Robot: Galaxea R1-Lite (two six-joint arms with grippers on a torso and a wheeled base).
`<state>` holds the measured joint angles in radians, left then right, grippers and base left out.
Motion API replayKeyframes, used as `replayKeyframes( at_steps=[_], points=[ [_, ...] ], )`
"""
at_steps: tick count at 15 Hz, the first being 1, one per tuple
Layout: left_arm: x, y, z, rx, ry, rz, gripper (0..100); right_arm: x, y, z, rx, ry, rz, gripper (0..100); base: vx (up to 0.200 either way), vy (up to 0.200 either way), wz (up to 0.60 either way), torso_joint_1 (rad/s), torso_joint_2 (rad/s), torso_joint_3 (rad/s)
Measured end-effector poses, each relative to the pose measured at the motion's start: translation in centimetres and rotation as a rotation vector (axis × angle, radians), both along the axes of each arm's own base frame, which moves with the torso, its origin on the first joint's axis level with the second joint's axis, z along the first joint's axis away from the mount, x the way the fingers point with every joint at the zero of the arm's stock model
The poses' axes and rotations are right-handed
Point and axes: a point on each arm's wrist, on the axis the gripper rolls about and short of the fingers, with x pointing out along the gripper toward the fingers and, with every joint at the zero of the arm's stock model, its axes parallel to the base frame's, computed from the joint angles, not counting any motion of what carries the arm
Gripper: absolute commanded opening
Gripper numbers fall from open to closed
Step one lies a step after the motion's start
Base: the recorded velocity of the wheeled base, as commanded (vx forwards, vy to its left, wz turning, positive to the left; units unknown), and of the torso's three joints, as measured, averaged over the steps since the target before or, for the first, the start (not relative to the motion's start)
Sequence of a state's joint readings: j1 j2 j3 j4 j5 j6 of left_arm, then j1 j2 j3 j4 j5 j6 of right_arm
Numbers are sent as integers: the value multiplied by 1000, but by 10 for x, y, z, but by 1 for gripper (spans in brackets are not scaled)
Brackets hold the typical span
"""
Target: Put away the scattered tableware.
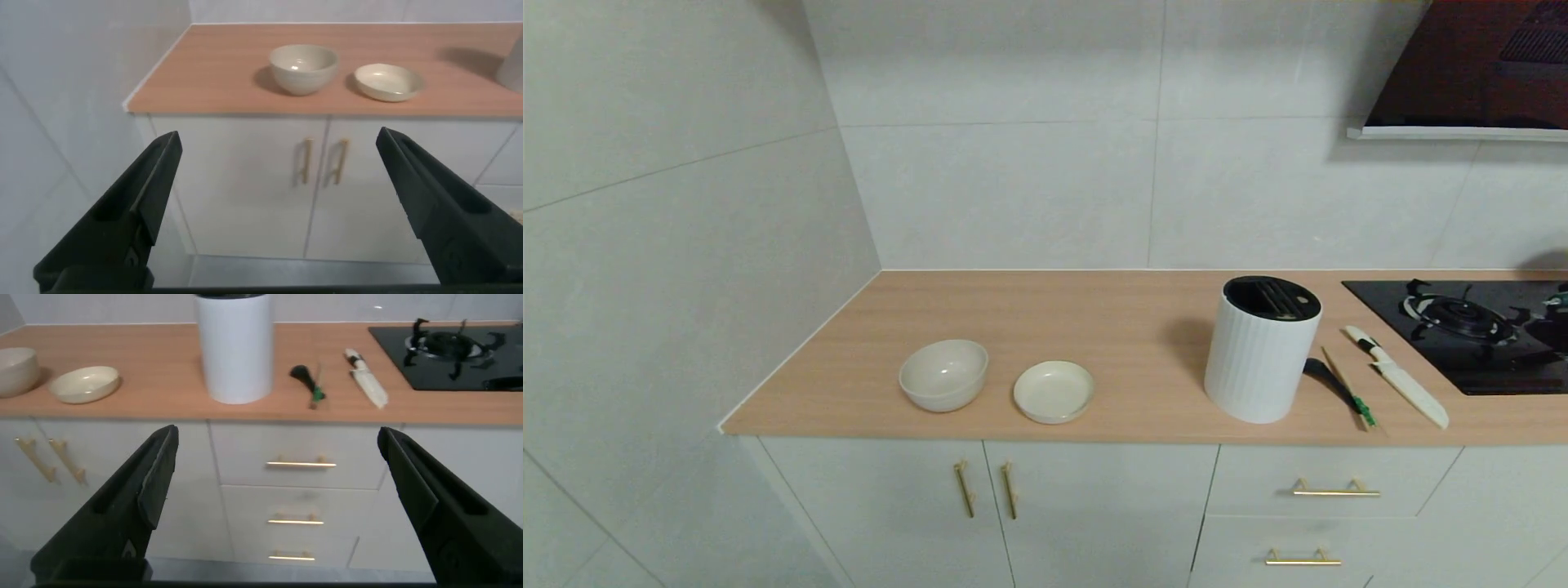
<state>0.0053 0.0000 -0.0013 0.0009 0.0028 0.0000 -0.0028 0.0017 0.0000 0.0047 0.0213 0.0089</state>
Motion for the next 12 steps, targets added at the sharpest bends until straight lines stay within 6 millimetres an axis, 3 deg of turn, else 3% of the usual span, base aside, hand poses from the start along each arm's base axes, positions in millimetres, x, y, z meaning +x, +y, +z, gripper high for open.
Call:
replayKeyframes(
  at_steps=[10,12],
  points=[
    [0,0,0,0,0,0,100,0,0,0,0,0,0,100,0,200,0,1,2,4],
    [0,0,0,0,-1,0,100,0,0,0,-1,0,0,100,0,0,0,0,0,0]
  ],
)
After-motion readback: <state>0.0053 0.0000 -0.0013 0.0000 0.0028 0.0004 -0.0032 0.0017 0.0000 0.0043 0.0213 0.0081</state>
